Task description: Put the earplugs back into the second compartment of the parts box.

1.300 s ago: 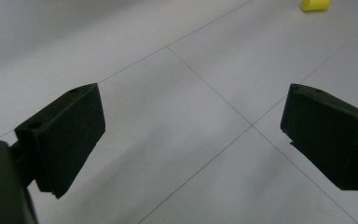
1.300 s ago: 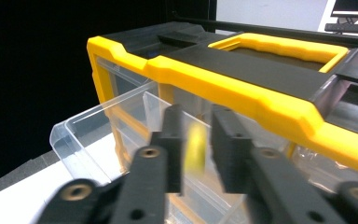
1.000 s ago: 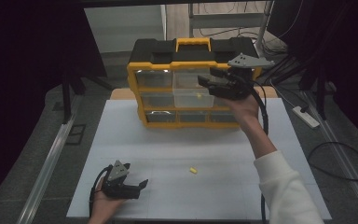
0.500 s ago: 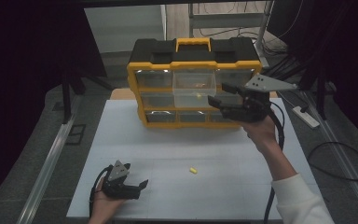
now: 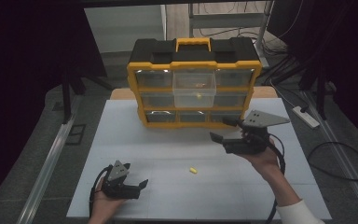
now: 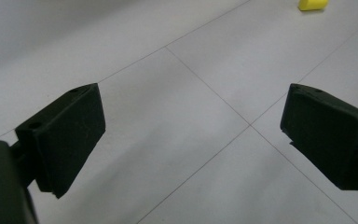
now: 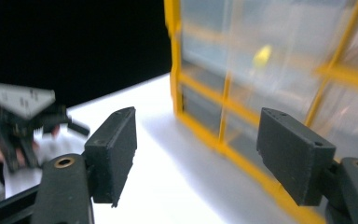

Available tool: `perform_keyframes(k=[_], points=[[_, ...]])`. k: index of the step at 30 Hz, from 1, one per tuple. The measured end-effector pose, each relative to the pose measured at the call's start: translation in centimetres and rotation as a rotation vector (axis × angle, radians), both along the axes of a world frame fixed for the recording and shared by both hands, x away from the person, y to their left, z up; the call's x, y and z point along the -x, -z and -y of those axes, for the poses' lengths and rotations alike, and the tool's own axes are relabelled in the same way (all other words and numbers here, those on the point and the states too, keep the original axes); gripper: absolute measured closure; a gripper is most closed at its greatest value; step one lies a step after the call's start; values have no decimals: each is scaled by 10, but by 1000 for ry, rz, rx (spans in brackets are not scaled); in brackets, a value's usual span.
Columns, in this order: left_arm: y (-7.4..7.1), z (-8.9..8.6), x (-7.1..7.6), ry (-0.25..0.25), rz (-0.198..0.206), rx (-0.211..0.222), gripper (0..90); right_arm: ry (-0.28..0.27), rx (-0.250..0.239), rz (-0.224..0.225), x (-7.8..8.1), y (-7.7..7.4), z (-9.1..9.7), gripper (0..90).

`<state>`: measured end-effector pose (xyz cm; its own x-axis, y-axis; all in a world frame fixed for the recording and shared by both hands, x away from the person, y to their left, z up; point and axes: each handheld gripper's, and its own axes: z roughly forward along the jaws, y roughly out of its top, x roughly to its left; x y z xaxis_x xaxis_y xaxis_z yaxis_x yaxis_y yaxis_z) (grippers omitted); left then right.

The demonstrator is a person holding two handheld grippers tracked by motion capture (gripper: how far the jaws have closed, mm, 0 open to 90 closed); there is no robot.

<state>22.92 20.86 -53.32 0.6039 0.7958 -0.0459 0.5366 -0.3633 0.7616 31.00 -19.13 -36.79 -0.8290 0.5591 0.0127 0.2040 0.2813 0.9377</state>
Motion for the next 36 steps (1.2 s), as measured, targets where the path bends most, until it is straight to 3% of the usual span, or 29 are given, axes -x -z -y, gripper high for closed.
perform_keyframes(k=[5,7,8,9,11,14,15,19,28,34,36], points=[[0,0,0,2,2,-1,66,-24,75,-69,3,34,-10,286],[0,0,0,1,4,-1,67,-28,94,-79,2,40,-12,286],[0,0,0,1,3,-1,67,-55,129,-117,2,55,-19,280],[0,0,0,1,3,-1,67,-55,129,-117,2,55,-19,280],[0,0,0,2,3,0,67,-99,215,-154,1,70,-30,278],[0,0,0,3,4,-2,67,-119,244,-181,1,80,-38,279],[0,0,0,3,4,-3,67,-137,293,-211,1,94,-49,280],[0,1,1,2,2,-1,67,-154,388,-240,0,117,-68,298],[0,1,0,5,2,-4,67,-110,480,-287,-11,146,-82,381],[0,1,0,5,2,-3,67,-104,497,-299,-14,152,-83,499],[0,1,0,6,-1,-4,67,-92,512,-279,-14,152,-84,586]])
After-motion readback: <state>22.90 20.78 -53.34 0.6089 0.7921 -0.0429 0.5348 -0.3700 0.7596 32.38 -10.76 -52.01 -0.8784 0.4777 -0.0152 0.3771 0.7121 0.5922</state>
